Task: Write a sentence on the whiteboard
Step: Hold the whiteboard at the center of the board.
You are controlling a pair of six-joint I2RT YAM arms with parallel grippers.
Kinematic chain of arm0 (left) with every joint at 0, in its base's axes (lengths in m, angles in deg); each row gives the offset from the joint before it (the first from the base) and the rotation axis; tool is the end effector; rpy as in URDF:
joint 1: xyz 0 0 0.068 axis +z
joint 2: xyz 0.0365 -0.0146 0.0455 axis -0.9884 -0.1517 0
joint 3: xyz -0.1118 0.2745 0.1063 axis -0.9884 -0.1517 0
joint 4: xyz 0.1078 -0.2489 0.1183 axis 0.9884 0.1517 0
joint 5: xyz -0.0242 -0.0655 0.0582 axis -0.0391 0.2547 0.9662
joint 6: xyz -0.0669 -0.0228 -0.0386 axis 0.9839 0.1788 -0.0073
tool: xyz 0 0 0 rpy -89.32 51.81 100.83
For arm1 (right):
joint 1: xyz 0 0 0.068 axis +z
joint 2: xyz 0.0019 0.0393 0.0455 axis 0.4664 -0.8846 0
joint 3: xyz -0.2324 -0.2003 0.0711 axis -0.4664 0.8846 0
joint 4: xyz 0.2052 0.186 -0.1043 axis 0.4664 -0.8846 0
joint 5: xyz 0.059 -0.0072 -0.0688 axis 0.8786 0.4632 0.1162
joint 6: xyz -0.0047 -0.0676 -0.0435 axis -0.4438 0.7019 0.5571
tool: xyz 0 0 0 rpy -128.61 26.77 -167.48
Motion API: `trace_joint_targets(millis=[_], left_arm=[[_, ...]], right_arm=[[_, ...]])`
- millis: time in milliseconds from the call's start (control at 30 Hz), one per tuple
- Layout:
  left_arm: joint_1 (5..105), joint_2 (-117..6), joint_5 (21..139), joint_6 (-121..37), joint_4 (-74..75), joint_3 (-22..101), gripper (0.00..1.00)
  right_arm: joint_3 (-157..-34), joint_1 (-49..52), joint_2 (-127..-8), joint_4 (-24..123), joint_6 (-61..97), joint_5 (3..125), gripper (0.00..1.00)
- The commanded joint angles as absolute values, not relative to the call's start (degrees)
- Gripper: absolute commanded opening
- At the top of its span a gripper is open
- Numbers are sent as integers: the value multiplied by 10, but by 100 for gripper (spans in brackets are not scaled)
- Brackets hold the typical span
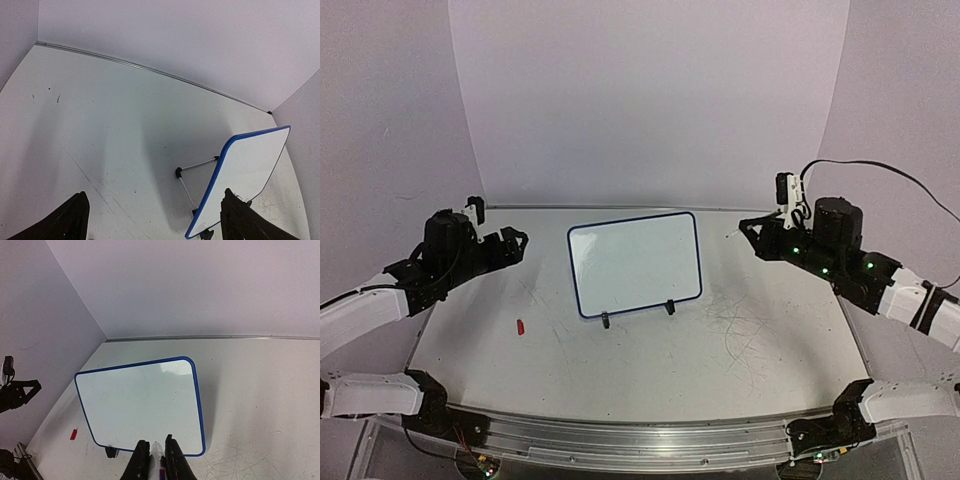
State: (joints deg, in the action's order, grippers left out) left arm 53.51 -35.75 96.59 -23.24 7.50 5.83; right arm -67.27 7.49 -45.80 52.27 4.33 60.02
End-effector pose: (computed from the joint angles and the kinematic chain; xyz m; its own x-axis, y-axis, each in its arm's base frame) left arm 0.2405 -0.1154 0.2852 -0.4649 -0.3124 -0.8284 0.1299 0.9015 -0.4129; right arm 0.2352 0.1727 0.3547 -0.3492 0.1802 -0.9196 -0.5467 0.7578 0.3561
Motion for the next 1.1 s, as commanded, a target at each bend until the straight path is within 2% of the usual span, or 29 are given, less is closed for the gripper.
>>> trace_joint_targets(millis=[0, 200, 300, 567, 767, 1067], left_arm=[[626, -362, 697, -229, -82, 9, 91], [682, -440, 564, -217, -207, -17, 91], [682, -482, 543, -211, -257, -18, 89], [682, -603, 469, -228, -372, -7, 78], [681, -664, 446, -233, -414, 14, 77], [676, -734, 376, -248, -463, 46, 74]], right_arm=[[-707, 75, -475, 527, 66, 605, 0], [-735, 76, -513, 519, 82, 647, 0], [-757, 86, -543, 519, 93, 649, 0], [-851, 173, -648, 520, 161, 562, 0], [-911, 219, -711, 548, 202, 559, 0], [-987, 230, -811, 572, 198, 600, 0]])
